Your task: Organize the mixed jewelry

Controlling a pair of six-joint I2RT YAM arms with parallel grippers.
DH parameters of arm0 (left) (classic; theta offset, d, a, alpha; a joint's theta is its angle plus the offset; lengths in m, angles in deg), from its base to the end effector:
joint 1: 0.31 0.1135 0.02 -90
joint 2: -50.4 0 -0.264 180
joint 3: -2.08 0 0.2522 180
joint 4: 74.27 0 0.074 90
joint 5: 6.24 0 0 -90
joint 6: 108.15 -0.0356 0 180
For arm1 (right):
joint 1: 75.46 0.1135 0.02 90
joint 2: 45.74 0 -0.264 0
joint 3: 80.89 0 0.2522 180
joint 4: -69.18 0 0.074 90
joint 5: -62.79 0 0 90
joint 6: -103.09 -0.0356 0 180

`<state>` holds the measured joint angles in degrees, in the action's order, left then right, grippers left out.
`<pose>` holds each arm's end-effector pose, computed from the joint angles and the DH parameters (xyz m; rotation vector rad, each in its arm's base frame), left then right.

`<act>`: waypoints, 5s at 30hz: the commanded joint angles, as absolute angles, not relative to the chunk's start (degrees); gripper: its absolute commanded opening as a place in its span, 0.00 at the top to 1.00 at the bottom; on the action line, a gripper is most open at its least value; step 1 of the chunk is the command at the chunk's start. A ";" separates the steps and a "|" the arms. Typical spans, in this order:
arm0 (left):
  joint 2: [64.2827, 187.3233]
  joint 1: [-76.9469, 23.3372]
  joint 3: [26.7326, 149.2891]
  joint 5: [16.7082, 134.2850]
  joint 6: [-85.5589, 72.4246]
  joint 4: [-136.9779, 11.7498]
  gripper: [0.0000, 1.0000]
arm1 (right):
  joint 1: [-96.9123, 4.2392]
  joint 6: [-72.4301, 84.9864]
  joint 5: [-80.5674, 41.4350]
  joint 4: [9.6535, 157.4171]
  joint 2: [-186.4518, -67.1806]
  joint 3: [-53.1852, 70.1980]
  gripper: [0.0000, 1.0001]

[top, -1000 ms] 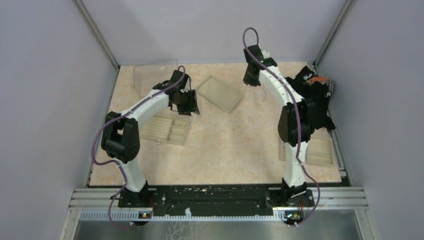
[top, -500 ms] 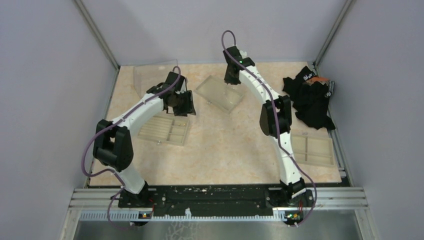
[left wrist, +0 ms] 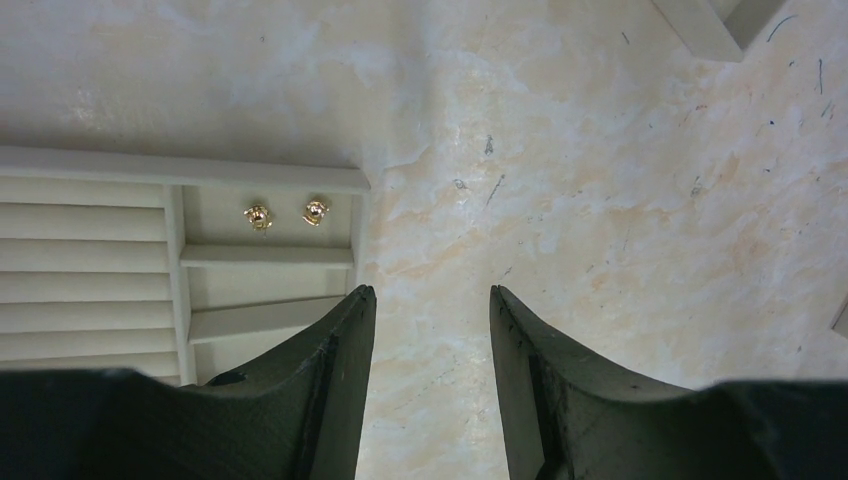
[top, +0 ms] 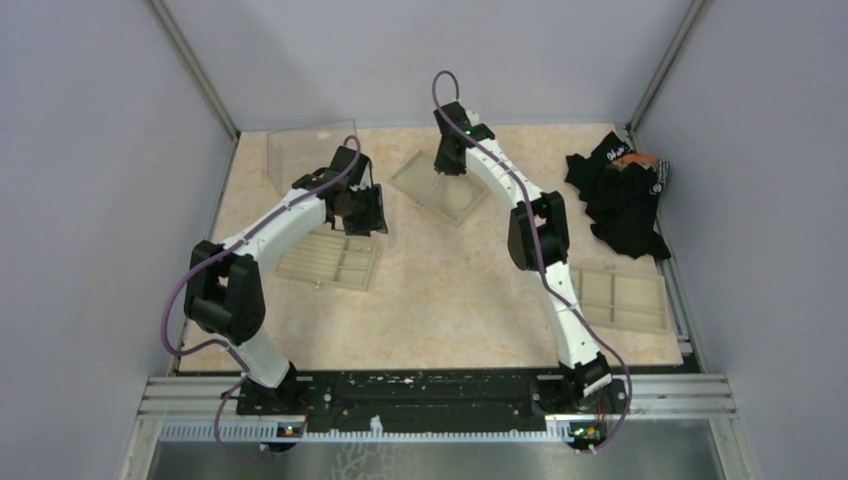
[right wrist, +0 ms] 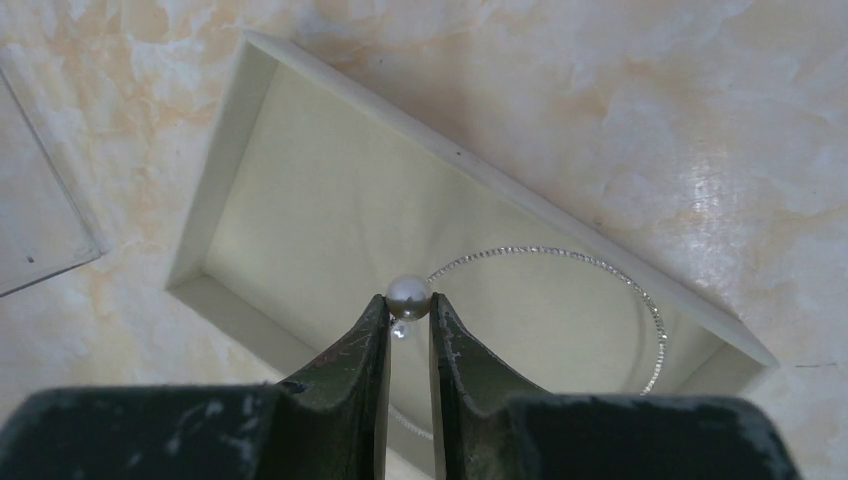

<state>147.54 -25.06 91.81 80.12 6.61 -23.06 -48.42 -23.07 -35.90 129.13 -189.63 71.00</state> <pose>0.3259 -0.1527 0.2494 0.0234 2.6437 -0.3872 0.4926 0.2454 0.2182 0.2624 2.4715 0.2881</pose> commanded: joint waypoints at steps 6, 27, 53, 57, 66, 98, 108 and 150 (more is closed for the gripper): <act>145.82 -25.09 91.81 82.07 5.67 -21.47 0.47 | -47.32 -26.09 -32.85 124.85 -192.95 76.40 1.00; 147.19 -25.09 95.89 82.85 5.10 -21.39 0.42 | -47.59 -19.17 -36.64 124.55 -180.40 74.99 0.40; 154.04 -30.86 107.64 73.06 6.64 -24.50 0.24 | -89.00 -14.42 -26.33 130.60 -107.11 -15.60 0.41; 154.70 -31.04 108.80 73.79 6.46 -24.47 0.21 | -88.92 -14.77 -22.64 129.52 -106.92 -19.46 0.41; 160.94 -21.29 122.80 79.60 9.04 -20.14 0.18 | -88.83 -16.02 -18.94 127.34 -106.83 -18.35 0.41; 192.75 10.60 152.49 80.77 3.72 -46.34 0.04 | -83.06 -20.17 -18.18 125.51 -114.65 -16.34 0.43; 187.54 10.58 139.06 78.33 5.54 -42.71 0.07 | -80.97 -21.02 -18.94 124.52 -119.03 -13.20 0.44; 150.20 -5.83 112.57 82.32 1.89 -27.54 0.01 | -80.67 -8.95 -29.58 126.59 -119.65 -15.36 0.57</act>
